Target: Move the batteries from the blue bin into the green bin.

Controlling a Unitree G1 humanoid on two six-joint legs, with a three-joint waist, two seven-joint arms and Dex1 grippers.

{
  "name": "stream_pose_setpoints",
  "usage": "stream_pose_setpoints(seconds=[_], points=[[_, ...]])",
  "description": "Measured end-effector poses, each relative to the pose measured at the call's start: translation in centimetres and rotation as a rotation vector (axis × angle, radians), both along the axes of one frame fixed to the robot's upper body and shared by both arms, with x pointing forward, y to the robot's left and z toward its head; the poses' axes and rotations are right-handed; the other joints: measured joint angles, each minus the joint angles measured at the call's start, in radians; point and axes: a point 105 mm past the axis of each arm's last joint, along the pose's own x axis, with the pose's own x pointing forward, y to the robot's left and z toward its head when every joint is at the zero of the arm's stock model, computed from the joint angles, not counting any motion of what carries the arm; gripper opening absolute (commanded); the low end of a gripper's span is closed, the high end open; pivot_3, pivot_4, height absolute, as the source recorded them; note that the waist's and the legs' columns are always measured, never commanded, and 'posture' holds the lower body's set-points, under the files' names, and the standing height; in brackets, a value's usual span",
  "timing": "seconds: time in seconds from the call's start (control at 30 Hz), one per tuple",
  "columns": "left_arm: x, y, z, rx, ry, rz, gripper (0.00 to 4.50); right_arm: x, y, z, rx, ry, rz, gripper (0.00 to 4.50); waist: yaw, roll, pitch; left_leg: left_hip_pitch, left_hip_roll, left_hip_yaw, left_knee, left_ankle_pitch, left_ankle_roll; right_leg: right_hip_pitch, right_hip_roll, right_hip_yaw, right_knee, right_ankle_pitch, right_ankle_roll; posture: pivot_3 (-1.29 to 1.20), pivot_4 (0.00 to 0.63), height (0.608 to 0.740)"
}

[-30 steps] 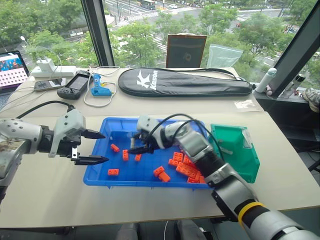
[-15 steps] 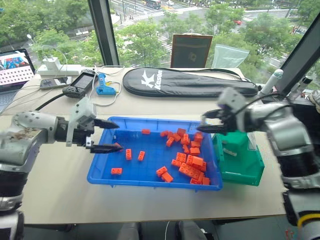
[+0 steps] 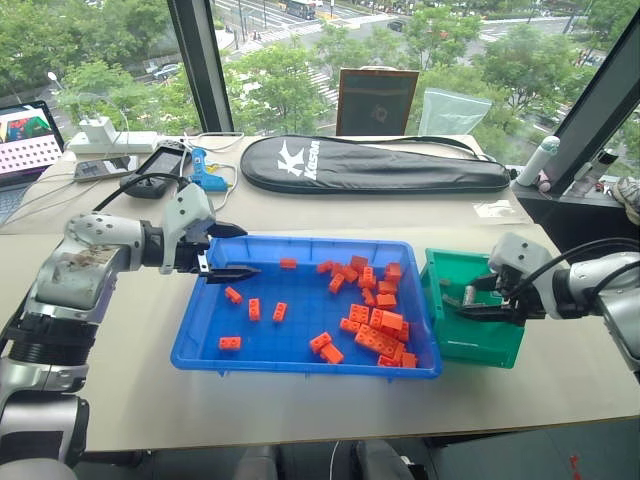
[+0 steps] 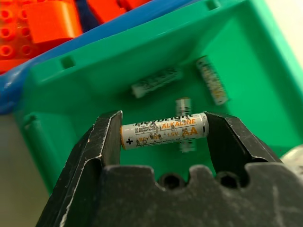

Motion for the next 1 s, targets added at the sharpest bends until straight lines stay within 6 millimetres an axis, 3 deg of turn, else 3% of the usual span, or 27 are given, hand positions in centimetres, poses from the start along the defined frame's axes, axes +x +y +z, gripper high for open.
stream_pose_setpoints(seconds=[0.03,0.1,0.27,0.47,0.6,0.67,0.77,1.0], points=[[0.1,0.0,0.0,0.002,-0.005,0.007,4.5,0.0,0.0,0.0,0.0,-0.002,-0.003,3.63,0.001,0.0,0.0,0.0,0.0,0.0,0.0,0.0,0.0,0.0,0.0,0.0,0.0,0.0,0.0,0.0,0.15,0.74],[0.2,0.2,0.1,0.013,-0.027,0.018,4.5,0.3,0.1,0.5,0.003,-0.02,-0.003,4.42,0.002,0.0,0.0,0.0,0.0,0.0,0.0,0.0,0.0,0.0,0.0,0.0,0.0,0.0,0.0,0.0,0.15,0.74],[0.5,0.5,0.5,0.009,-0.053,0.046,4.5,0.6,-0.3,3.0,-0.012,-0.075,-0.003,4.42,0.005,0.0,0.0,0.0,0.0,0.0,0.0,0.0,0.0,0.0,0.0,0.0,0.0,0.0,0.0,0.0,0.15,0.74],[0.7,1.2,2.2,-0.066,-0.107,0.1,4.5,1.2,-1.1,6.1,0.105,-0.179,-0.04,4.42,0.005,0.0,0.0,0.0,0.0,0.0,0.0,0.0,0.0,0.0,0.0,0.0,0.0,0.0,0.0,0.0,0.15,0.74],[1.0,2.3,3.5,-0.147,-0.165,0.184,4.5,2.1,-0.7,9.7,0.525,-0.385,-0.082,4.42,0.001,0.0,0.0,0.0,0.0,-0.002,0.0,0.0,0.0,0.002,0.0,-0.001,0.0,0.0,0.0,0.0,0.15,0.74],[0.8,3.6,3.5,-0.177,-0.188,0.24,4.5,1.6,-1.2,9.4,0.622,-0.396,-0.119,4.42,0.004,0.0,0.0,0.0,0.0,-0.002,-0.001,0.0,0.0,0.002,0.0,-0.001,-0.001,0.0,0.0,0.0,0.15,0.74],[0.1,6.0,1.9,-0.212,-0.169,0.345,4.5,1.2,-1.3,7.2,0.69,-0.329,-0.177,4.42,0.004,0.0,0.0,0.0,0.0,-0.001,-0.001,0.0,0.0,0.001,-0.001,-0.001,-0.001,0.0,0.0,0.0,0.15,0.74],[0.0,7.1,1.1,-0.289,-0.2,0.443,4.5,1.3,-1.6,5.2,0.676,-0.306,-0.276,4.42,0.007,0.0,0.0,0.001,0.0,-0.001,0.001,0.0,0.001,0.003,-0.001,-0.001,-0.001,0.002,0.001,0.0,0.15,0.74]])
